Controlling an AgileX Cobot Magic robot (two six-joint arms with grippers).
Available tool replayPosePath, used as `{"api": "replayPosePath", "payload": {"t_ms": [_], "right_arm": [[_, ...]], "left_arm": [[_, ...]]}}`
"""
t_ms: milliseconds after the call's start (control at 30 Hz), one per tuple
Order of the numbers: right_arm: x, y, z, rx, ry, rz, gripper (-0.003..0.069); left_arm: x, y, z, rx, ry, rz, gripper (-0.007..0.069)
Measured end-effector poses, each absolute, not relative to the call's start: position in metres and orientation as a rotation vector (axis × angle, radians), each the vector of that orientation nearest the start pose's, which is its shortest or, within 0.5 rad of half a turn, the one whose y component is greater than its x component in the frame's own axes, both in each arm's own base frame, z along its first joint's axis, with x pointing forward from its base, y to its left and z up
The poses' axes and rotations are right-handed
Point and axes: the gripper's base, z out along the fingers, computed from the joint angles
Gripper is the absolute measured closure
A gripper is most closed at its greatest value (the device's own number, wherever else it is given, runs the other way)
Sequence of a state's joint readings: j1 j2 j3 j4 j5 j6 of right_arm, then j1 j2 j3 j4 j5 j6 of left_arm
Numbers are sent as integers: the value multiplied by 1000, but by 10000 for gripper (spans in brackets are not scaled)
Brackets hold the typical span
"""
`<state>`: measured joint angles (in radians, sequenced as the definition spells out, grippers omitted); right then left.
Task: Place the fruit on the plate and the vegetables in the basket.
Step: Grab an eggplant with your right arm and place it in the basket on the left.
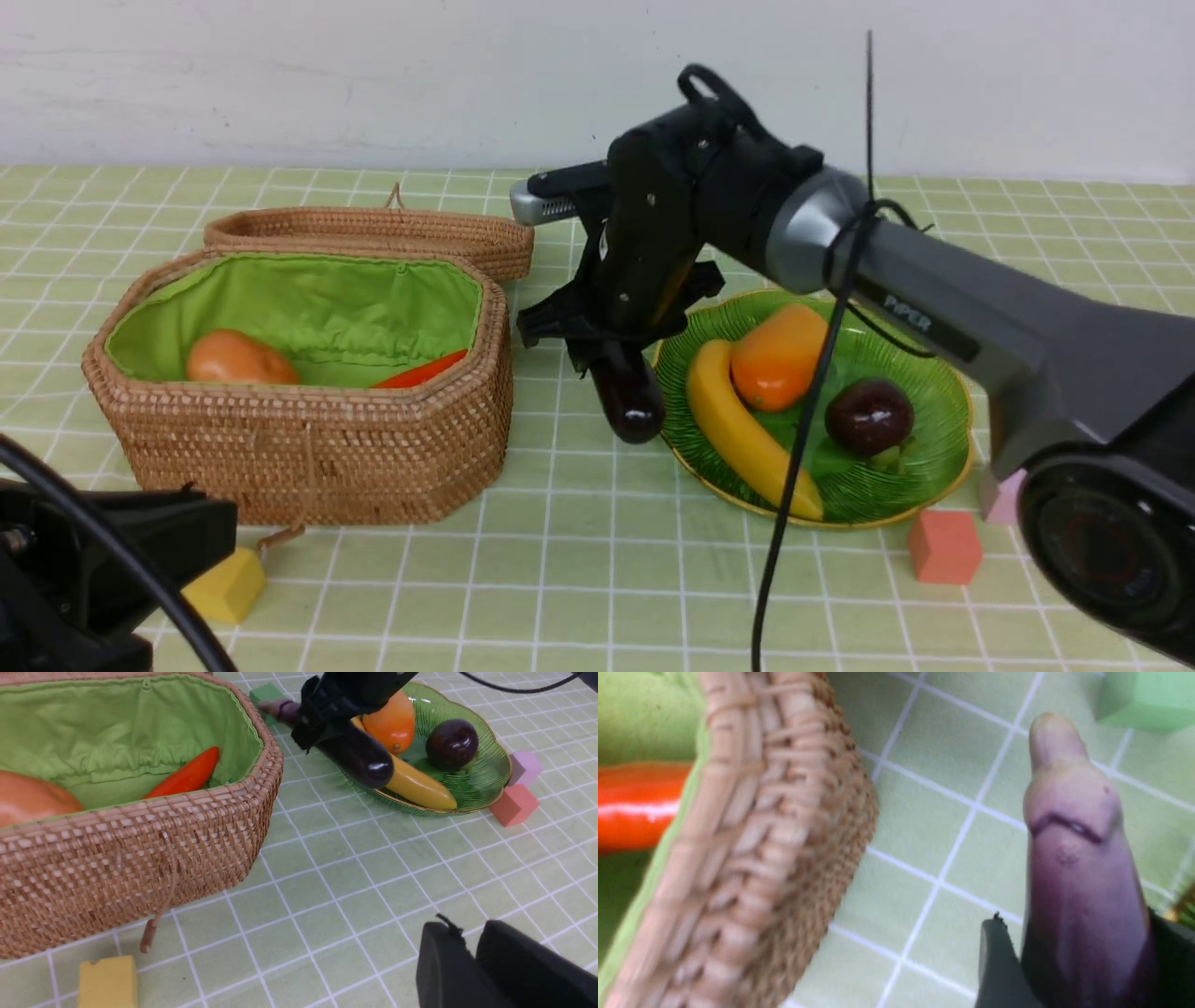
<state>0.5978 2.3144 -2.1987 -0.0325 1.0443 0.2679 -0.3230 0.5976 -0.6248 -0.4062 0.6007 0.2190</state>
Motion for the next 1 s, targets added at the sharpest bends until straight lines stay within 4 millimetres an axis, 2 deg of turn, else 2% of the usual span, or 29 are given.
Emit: {"api": "replayPosePath", "payload": {"t_ms": [100, 200, 333, 367, 467, 500, 567, 667, 767, 867, 1000], "right_arm": [[422, 284, 249, -458, 2635, 238, 300], [416, 280, 267, -475, 2623, 236, 300], [403, 273, 307, -491, 2556, 284, 300], [403, 273, 309, -490, 2551, 286, 300], [391, 281, 340, -639, 2400, 458, 300], [389, 283, 342, -668, 2383, 480, 300], [381, 301, 354, -824, 2213, 631, 300], [377, 322, 354, -978, 2022, 762, 301], [380, 337, 343, -1068, 1897, 810, 301], [386, 347, 328, -1116, 1812, 813, 301], [397, 356, 307, -1165, 1719, 752, 301]], "left_arm": [[102, -56, 326, 349, 2013, -508, 520], [102, -56, 326, 349, 2013, -508, 519], [102, -56, 326, 349, 2013, -508, 519], [102, -56, 326, 349, 2013, -508, 519], [102, -56, 326, 351, 2013, -503, 519], [102, -56, 326, 352, 2013, -502, 519], [103, -54, 325, 366, 2014, -466, 519], [104, -51, 324, 365, 2021, -423, 519], [105, -49, 323, 345, 2032, -391, 519], [103, -43, 324, 297, 2028, -354, 519], [87, -33, 334, 197, 1948, -346, 519]]}}
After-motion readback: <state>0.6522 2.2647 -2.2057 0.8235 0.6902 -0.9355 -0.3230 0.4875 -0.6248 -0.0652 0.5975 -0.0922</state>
